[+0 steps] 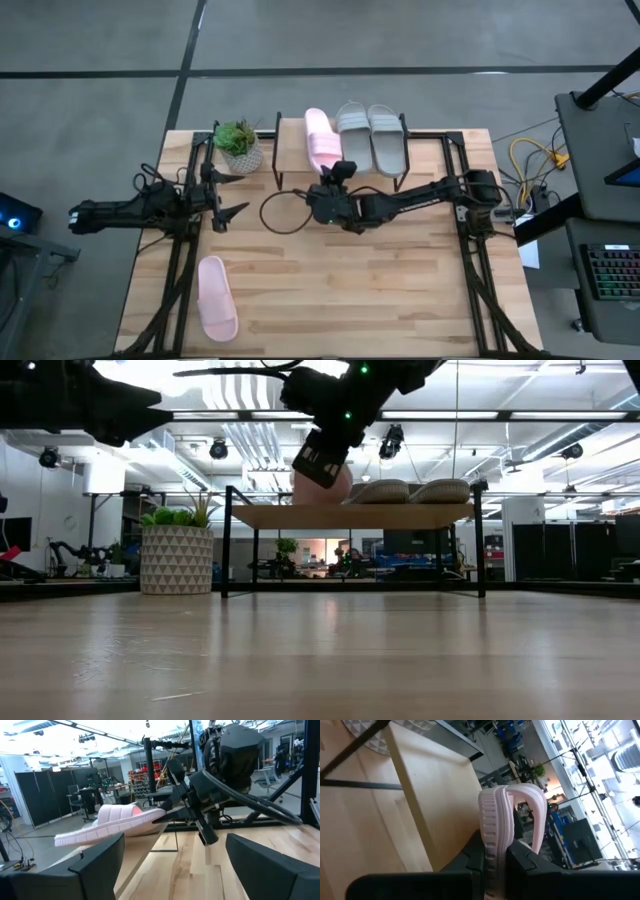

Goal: Pick and place slides into the shelf
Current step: Put the top pink slide on the shelf

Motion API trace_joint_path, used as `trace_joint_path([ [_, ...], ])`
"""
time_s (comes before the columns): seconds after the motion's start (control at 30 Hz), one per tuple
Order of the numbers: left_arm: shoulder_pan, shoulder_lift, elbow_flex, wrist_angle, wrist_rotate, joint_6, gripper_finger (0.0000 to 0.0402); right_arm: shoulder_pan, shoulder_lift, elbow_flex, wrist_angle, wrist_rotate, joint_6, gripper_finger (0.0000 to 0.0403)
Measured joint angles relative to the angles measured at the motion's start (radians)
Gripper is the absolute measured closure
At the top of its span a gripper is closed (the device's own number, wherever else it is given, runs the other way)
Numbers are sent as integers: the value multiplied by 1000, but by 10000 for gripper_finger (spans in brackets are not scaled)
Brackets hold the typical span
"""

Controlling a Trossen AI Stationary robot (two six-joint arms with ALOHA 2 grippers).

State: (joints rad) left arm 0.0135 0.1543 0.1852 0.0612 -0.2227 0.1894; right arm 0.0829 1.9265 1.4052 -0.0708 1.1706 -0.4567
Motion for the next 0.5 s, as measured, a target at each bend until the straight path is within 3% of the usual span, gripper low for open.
trace_joint_path([
  [0.4,0,-1,0,1,0,0,70,-36,6,1,-1,-49,-50,378],
  [0.5,0,2,0,0,0,0,70,-36,6,8,0,-52,-53,361],
])
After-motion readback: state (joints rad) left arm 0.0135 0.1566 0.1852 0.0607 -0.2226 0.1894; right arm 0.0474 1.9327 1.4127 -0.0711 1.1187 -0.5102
